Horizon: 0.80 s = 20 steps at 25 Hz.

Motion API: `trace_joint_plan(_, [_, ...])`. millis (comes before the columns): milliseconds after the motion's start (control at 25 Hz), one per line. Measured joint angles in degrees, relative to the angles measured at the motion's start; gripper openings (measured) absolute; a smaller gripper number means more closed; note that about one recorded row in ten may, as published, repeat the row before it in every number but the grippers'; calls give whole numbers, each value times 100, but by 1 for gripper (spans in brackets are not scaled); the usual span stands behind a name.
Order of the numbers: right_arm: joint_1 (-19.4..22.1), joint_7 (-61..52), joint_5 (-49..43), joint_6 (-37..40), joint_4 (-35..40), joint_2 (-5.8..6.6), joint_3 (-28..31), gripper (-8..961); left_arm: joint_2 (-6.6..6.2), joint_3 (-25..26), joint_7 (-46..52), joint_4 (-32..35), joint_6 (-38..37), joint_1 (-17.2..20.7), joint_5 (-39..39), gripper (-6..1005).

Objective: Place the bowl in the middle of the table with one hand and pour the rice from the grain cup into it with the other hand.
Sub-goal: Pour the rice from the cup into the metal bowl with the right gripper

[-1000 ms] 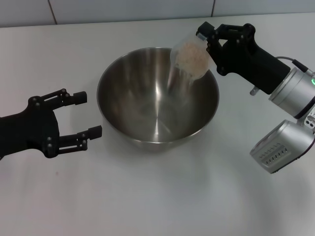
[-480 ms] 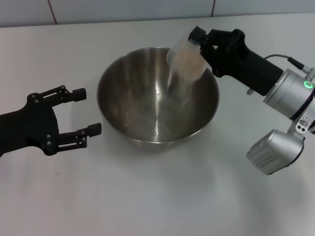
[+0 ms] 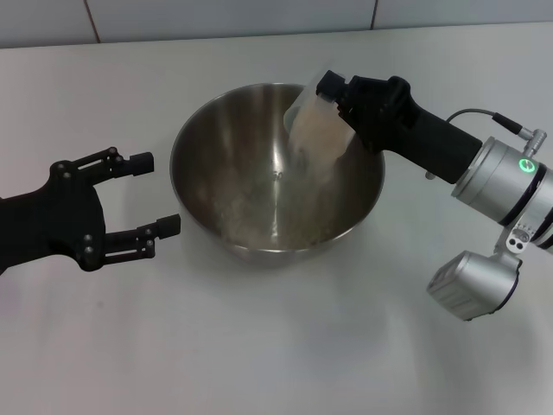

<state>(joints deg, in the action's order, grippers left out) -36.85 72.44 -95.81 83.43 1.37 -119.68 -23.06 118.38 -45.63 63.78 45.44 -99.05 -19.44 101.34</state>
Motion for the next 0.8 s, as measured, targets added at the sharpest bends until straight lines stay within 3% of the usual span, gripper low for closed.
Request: trace_joint_plan(800, [0, 1552, -6, 47, -153, -3, -23, 34, 1, -14, 3, 0, 0, -42, 0, 829])
